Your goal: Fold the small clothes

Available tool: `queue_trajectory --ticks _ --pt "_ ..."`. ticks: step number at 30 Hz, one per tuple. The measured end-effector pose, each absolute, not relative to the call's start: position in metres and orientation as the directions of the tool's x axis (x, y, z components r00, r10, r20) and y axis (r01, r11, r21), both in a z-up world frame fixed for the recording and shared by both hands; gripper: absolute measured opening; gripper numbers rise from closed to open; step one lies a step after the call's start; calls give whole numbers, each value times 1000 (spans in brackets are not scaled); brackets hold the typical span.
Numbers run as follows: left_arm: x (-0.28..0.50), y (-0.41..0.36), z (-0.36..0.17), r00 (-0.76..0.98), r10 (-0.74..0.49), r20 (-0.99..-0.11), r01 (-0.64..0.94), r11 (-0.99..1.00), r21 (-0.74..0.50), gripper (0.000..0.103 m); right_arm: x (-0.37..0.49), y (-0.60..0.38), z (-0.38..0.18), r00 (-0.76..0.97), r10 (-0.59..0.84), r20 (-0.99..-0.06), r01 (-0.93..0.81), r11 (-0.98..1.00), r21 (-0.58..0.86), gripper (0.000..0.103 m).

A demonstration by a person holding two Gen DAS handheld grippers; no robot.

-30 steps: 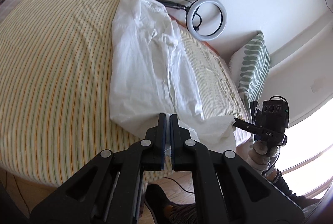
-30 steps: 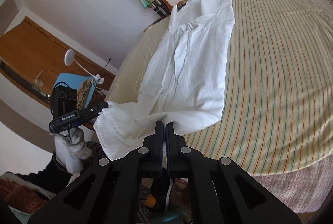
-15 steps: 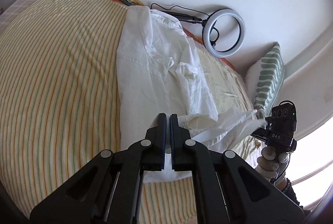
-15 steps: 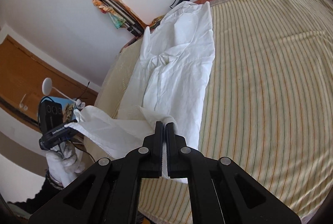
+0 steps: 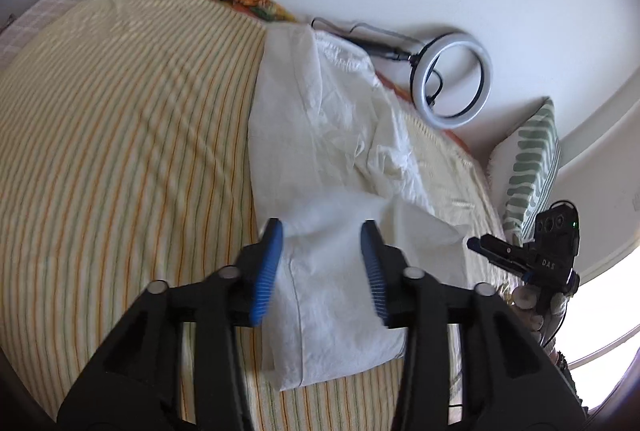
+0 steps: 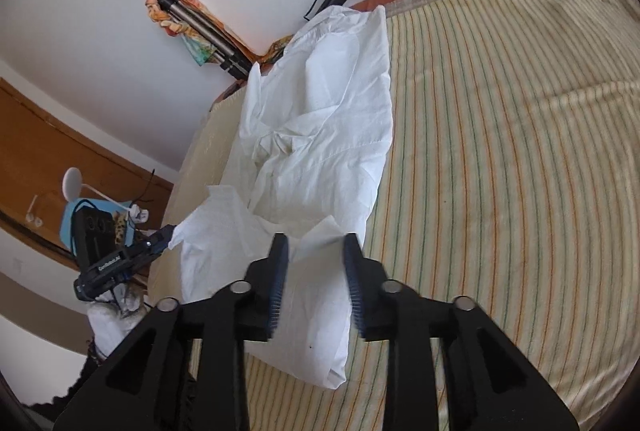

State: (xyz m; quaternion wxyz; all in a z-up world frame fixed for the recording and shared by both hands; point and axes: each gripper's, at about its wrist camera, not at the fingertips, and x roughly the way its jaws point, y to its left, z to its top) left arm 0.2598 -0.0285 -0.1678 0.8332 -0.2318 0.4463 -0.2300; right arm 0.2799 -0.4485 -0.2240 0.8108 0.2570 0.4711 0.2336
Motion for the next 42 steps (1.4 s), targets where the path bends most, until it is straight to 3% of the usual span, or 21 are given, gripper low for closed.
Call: queue_trajectory --ticks 15,16,18,22,26,31,34,38,42 --pt "252 -47 -191 423 -568 -707 238 822 -518 40 269 -427 -237 416 557 -719 -198 827 527 37" --pt "252 -50 -191 423 -569 -705 258 822 -509 24 270 -423 -237 417 557 -718 -213 828 519 34" --pt "253 -52 -192 415 -565 -713 270 825 -497 0 271 -417 -233 418 561 -715 -240 827 509 12" --pt "250 -39 -186 427 -636 -643 278 769 -576 0 268 -421 -221 416 670 -615 -334 741 582 7" --pt "261 -37 -203 394 -606 -691 266 795 -545 0 279 -429 -243 398 631 -666 -287 775 563 6" --pt "260 -40 -200 418 -542 -730 270 841 -469 3 276 -415 -246 403 535 -743 -294 844 449 7" --pt "247 -38 -178 500 -480 -721 286 877 -386 3 269 -417 -228 451 438 -777 -263 898 354 21" --pt "220 -54 -149 563 -470 -680 360 880 -310 3 246 -407 -197 536 416 -735 -317 906 282 22" --pt "201 -101 -152 505 -456 -732 495 848 -187 3 229 -378 -200 496 447 -745 -418 874 246 22"
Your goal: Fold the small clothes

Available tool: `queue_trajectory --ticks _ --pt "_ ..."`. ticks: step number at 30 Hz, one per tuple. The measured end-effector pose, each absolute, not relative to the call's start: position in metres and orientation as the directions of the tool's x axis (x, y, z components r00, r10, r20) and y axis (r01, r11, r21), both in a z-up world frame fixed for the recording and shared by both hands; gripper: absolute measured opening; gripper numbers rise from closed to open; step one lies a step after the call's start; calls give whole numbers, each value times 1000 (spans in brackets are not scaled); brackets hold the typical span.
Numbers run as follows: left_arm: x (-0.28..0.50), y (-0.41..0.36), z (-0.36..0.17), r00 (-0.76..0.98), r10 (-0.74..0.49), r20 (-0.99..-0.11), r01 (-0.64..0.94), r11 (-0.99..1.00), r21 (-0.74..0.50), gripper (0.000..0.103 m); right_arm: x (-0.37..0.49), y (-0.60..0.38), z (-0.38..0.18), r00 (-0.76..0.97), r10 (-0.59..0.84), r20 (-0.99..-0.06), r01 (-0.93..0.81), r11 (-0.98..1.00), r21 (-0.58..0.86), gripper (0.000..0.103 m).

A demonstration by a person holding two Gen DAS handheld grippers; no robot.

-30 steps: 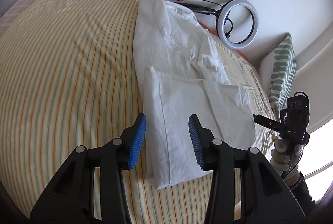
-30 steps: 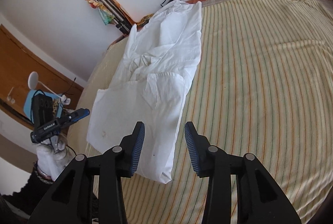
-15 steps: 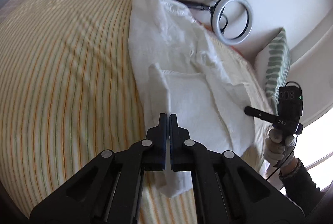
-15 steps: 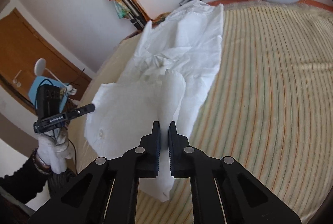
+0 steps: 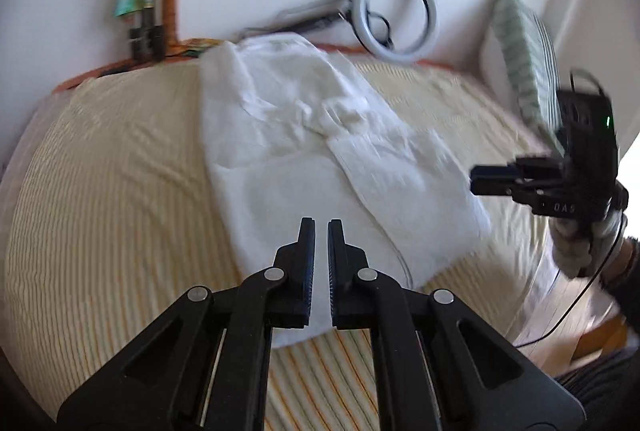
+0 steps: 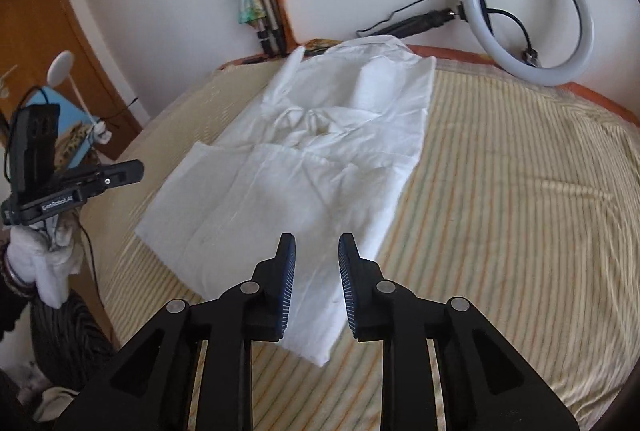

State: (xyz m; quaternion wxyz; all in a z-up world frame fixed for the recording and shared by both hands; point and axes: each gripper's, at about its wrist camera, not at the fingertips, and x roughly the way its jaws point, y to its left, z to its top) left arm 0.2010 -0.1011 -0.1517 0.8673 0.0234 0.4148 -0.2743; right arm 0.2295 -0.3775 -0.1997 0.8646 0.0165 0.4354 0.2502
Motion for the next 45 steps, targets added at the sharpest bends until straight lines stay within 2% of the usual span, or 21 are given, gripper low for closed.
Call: queue_trajectory --ticks 3,6,13,17,23,29,33,40,45 --pt "208 -112 -174 457 -405 -792 492 857 -154 2 228 -365 -218 470 404 -785 -426 882 200 22" --pt "217 -105 -200 409 -365 -836 451 878 -162 3 234 -372 -235 436 424 -794 -398 882 253 19" --pt "223 -81 -186 411 -428 -805 403 877 -261 5 247 -385 -226 377 514 -770 -361 847 389 19" --pt "238 -71 -160 468 -438 -767 404 879 -255 5 249 -388 -200 428 491 -759 -385 859 339 19" --pt "306 -67 -131 540 -433 -722 396 887 -237 5 290 -398 -175 486 471 -736 -379 872 308 19" --pt "381 -83 -144 522 -437 -732 375 889 -263 5 345 -402 -169 496 488 -719 -353 869 346 19" --pt "423 -105 -161 503 -406 -763 392 894 -217 5 383 -393 -174 505 443 -741 -350 890 294 19" --pt "474 -128 -194 478 -345 -808 407 902 -144 5 444 -398 -206 481 499 -721 -308 866 394 19" --pt "493 -137 -214 472 -326 -819 428 897 -111 6 467 -398 -231 480 433 -763 -260 901 347 19"
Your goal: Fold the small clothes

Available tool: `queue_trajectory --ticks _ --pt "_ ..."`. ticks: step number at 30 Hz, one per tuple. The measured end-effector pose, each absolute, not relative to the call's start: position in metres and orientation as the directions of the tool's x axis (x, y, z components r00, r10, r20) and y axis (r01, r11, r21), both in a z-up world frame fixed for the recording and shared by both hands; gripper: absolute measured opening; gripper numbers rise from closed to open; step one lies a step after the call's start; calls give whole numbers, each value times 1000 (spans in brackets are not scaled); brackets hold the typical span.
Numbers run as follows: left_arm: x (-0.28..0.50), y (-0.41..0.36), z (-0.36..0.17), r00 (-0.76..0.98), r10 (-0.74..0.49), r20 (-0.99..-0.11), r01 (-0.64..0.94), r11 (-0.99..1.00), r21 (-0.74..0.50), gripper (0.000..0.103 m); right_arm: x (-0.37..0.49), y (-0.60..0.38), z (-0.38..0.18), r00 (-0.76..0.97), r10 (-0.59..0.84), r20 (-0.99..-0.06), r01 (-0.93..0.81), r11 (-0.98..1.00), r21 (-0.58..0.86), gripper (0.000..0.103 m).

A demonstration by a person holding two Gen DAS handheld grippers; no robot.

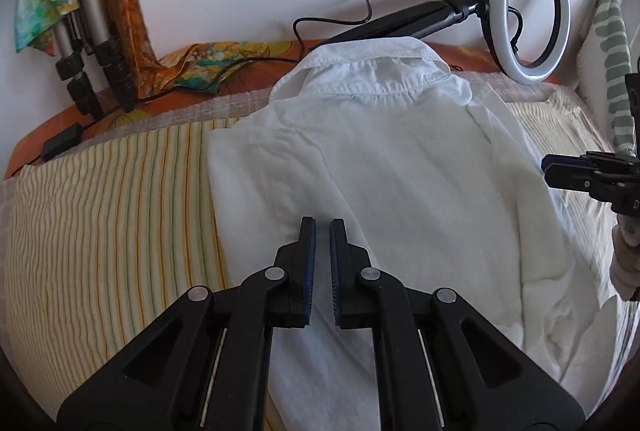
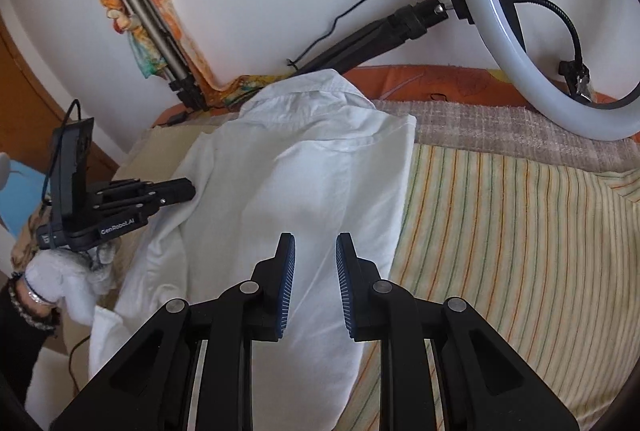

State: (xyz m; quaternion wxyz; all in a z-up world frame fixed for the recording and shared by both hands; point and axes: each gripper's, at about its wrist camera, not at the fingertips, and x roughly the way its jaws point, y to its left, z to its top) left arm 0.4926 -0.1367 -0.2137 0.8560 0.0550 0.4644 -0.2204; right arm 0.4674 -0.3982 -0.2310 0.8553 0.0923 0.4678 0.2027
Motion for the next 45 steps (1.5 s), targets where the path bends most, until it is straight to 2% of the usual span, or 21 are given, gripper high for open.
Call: queue_trajectory --ticks 3,5,6,7,8,9,12,18,22,23,24,25,27,29,33,45 --pt "494 -129 -210 456 -361 -813 437 887 -148 6 473 -403 -234 481 416 -772 -254 909 331 19" --pt "492 -113 -197 502 -376 -779 420 893 -160 7 476 -413 -229 501 423 -755 -242 906 348 20" --pt "492 -106 -191 522 -376 -765 412 897 -159 12 477 -418 -227 514 425 -745 -233 905 356 26" --pt "494 -99 -188 545 -363 -756 399 905 -148 21 479 -424 -225 530 422 -736 -220 906 361 32" --pt "499 -90 -186 566 -335 -753 373 919 -129 25 481 -429 -223 548 411 -728 -205 910 360 47" --pt "504 -83 -188 573 -311 -758 345 931 -121 31 484 -433 -222 564 402 -721 -188 913 361 56" --pt "522 -65 -200 522 -319 -791 285 939 -190 31 498 -440 -230 557 411 -722 -156 905 395 56" --pt "544 -79 -216 465 -382 -799 294 918 -267 31 520 -433 -243 542 427 -724 -151 897 416 56" --pt "554 -97 -217 482 -349 -804 312 925 -215 31 531 -424 -247 526 430 -733 -162 897 410 56" --pt "557 -101 -217 482 -348 -804 311 926 -214 31 534 -422 -248 527 428 -734 -163 899 408 55" --pt "559 -105 -216 487 -348 -801 312 926 -212 24 536 -420 -247 530 428 -732 -165 899 406 50" --pt "559 -107 -217 494 -339 -801 311 929 -201 4 537 -418 -247 528 434 -730 -171 896 409 45" --pt "559 -112 -217 504 -332 -797 316 930 -188 2 540 -411 -249 513 437 -739 -182 897 404 1" --pt "555 -114 -214 527 -320 -787 318 933 -167 0 539 -405 -248 523 413 -746 -191 909 370 1" --pt "552 -103 -201 557 -360 -749 296 928 -226 0 531 -408 -231 574 418 -705 -200 906 374 0" --pt "500 -85 -135 628 -420 -655 339 905 -256 0 487 -420 -172 656 413 -632 -241 908 343 0"
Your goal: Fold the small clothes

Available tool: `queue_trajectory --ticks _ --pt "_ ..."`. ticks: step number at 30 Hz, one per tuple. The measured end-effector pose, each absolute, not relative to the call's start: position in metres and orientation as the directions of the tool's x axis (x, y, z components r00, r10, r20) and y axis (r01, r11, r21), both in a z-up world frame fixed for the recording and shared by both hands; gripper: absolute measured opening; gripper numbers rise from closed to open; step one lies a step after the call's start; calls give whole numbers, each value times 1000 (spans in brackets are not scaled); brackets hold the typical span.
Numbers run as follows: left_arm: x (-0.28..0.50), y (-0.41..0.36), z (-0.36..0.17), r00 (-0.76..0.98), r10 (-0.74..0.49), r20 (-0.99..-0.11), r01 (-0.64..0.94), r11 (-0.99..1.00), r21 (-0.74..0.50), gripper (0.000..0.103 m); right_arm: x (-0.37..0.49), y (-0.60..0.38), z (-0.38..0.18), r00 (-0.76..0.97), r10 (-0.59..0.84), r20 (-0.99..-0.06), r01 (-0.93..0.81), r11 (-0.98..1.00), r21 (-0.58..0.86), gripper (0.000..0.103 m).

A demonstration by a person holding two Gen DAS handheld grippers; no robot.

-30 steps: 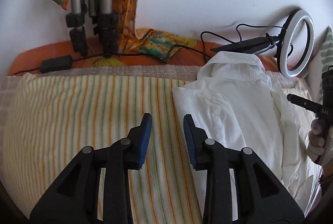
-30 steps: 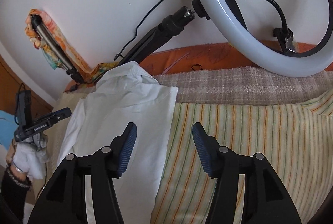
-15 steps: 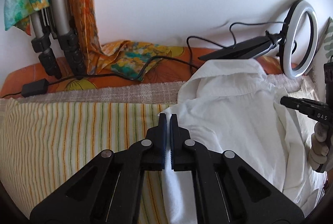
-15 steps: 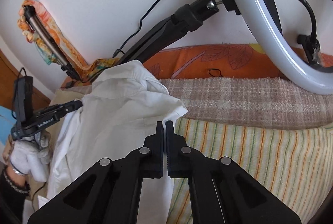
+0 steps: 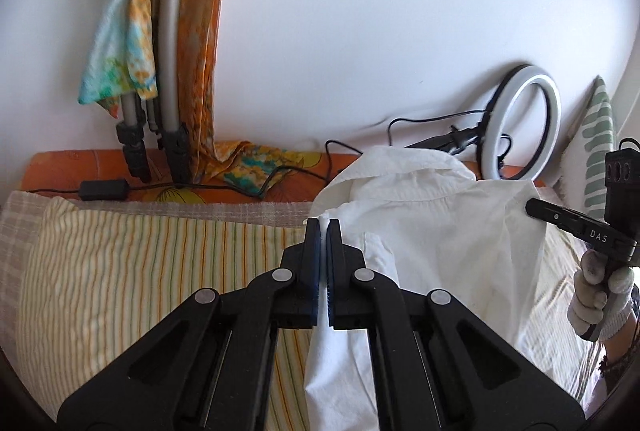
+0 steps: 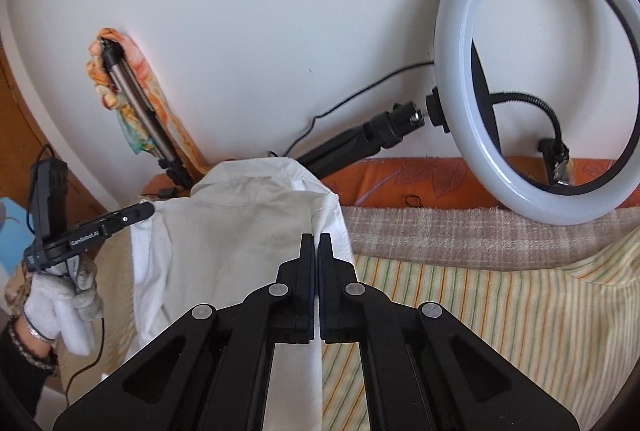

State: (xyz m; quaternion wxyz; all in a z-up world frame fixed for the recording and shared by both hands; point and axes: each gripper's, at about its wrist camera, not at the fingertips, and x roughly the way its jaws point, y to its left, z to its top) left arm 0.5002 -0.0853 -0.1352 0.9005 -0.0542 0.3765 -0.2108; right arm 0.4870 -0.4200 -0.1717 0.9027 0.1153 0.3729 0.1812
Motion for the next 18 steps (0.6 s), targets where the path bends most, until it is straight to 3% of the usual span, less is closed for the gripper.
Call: queue_trajectory --ticks 11,18 --pt "392 -63 -92 683 -430 -591 382 899 -214 0 384 -412 -122 690 416 -592 -323 909 262 0" --pt "306 -51 -101 686 -431 -586 410 894 -179 0 308 -411 -129 687 412 -599 -344 910 232 0"
